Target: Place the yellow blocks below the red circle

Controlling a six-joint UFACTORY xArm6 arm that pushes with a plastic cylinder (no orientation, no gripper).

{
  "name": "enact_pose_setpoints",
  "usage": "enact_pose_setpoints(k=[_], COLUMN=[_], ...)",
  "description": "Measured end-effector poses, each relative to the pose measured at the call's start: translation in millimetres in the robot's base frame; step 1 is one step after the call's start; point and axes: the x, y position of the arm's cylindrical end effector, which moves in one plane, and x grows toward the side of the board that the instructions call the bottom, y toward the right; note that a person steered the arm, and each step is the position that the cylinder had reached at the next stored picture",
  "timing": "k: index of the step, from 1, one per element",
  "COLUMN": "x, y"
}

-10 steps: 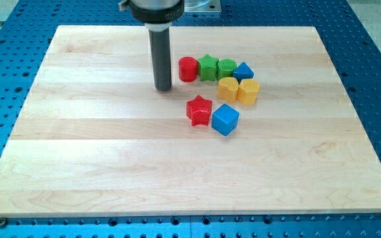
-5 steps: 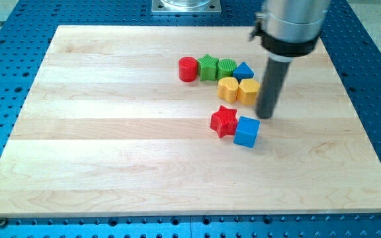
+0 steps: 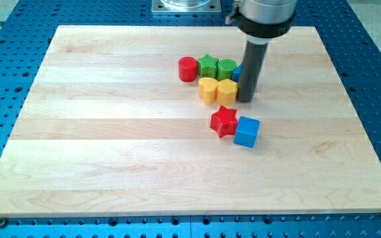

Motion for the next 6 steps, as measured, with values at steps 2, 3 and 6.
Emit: enact_pose_setpoints(k=[2, 3, 6], x=[5.6, 25.5, 45.0], y=[-32.6, -50.2, -177.6])
